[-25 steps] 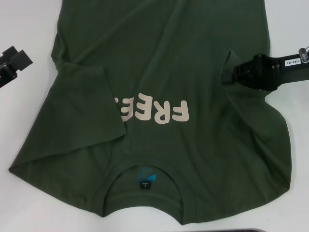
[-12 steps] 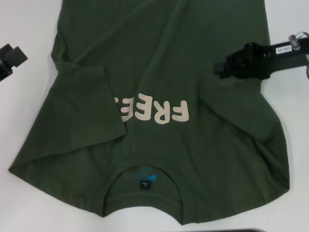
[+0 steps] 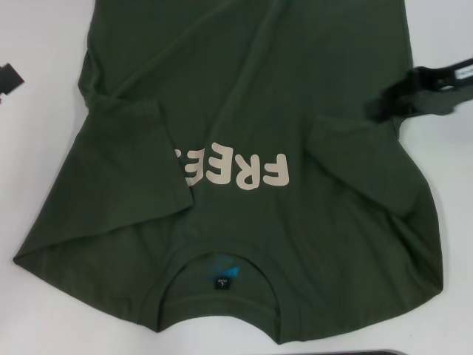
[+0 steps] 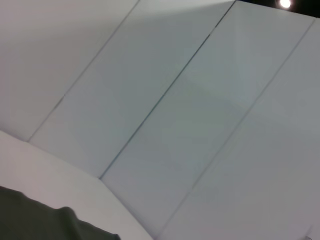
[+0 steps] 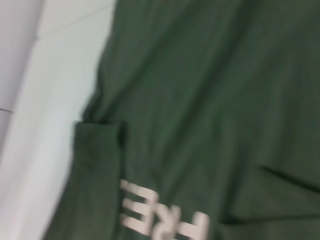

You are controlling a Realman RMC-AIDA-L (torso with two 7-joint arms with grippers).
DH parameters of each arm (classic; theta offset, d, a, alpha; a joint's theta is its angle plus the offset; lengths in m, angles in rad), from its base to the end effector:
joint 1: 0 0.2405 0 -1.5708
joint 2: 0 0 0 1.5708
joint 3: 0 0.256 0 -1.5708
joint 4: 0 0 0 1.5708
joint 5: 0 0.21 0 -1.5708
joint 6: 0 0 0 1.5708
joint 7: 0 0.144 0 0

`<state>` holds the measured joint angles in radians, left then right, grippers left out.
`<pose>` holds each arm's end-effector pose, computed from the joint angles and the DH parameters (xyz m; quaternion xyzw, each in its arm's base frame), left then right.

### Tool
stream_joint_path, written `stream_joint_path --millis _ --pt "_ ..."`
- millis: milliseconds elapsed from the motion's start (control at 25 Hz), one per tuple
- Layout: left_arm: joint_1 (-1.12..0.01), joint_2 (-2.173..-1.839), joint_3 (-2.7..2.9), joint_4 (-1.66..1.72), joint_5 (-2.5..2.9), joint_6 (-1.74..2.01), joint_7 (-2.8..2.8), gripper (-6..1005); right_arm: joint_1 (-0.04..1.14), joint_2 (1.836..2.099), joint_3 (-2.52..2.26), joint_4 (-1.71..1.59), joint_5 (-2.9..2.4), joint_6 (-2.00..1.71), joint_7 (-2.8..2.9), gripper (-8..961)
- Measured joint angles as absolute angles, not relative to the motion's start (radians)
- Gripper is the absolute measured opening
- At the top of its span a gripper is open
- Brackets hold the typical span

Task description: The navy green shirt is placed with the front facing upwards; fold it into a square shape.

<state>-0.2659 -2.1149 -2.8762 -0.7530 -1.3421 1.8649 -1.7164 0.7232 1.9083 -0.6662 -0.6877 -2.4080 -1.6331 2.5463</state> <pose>-0.3168 0.2456 0.0794 -0.7583 -0.4006 -0.4737 0.2004 0.2644 0.3715 0.0592 -0.7628 0.6403 0.0653 0.0618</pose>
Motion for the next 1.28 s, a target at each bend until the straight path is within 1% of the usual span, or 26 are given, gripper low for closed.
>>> stream_joint_path --millis 40,120,200,280,360,520,760,1280 --pt "-0.265 -2.112 -2.876 -0.754 -1.345 1.856 -1.732 949 0.717 1.894 -0.669 -0.704 -2.427 -1.646 2.555 264" --pt "-0.265 -2.105 -2.876 -0.754 -1.347 1.839 -1.765 949 0.706 1.874 -0.669 -0.737 -2.468 -1.679 2.567 267" --pt "-0.266 -2.099 -2.876 -0.754 -1.348 1.825 -1.795 949 0.699 1.864 -0.666 -0.766 -2.508 -1.713 2.570 270" --pt "-0.266 -2.098 -2.876 -0.756 -1.353 1.815 -1.810 949 0.694 1.863 -0.666 -0.779 -2.544 -1.733 2.570 273" --pt "-0.265 -2.097 -2.876 -0.756 -1.362 1.807 -1.816 949 0.690 1.867 -0.669 -0.779 -2.574 -1.738 2.570 275" --pt "-0.263 -2.097 -2.876 -0.753 -1.372 1.800 -1.818 949 0.682 1.885 -0.672 -0.776 -2.613 -1.723 2.563 281" --pt "-0.262 -2.097 -2.876 -0.749 -1.374 1.798 -1.818 948 0.676 1.906 -0.672 -0.735 -2.630 -1.676 2.562 290" --pt "-0.261 -2.098 -2.876 -0.747 -1.374 1.792 -1.812 948 0.698 1.920 -0.666 -0.660 -2.611 -1.619 2.560 309"
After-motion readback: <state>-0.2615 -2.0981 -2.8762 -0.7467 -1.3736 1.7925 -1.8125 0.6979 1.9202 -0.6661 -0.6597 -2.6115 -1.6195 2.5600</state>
